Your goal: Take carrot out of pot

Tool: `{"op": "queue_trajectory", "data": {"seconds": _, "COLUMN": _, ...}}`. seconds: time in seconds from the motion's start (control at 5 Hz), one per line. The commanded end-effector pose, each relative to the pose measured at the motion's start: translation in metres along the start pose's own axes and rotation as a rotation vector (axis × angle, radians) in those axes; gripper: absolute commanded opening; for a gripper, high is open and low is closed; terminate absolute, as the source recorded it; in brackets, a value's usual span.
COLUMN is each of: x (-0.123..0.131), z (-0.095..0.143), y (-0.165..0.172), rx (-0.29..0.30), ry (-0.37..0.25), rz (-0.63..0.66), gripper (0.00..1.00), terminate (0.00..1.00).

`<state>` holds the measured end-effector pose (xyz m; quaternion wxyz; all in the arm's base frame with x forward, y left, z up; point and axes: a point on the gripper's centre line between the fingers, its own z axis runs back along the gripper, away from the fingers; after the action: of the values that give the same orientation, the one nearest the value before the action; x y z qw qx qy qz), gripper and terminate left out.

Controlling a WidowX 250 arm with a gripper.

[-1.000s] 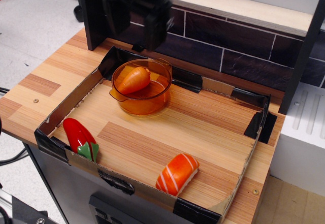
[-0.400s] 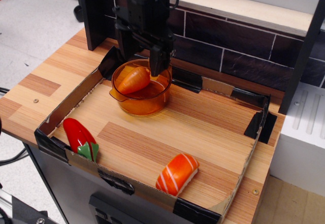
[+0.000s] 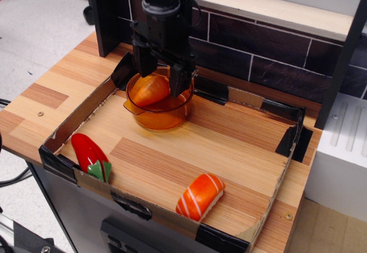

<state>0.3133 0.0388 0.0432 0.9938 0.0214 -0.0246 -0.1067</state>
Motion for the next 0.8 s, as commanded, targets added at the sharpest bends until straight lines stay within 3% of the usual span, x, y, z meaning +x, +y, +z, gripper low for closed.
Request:
{"op": "queue_trajectory", "data": {"seconds": 0.0, "x": 0.011, "z": -0.003, "y": 0.006, "rx": 0.032, "ry": -0.024, "rz": -0.007, "gripper": 1.0, "terminate": 0.0}}
{"op": "queue_trajectory", "data": {"seconds": 0.6, "x": 0.012, "z": -0.018, "y": 0.008, "rx": 0.061, "ry": -0.011, "rz": 0.002, "gripper": 1.0, "terminate": 0.0}}
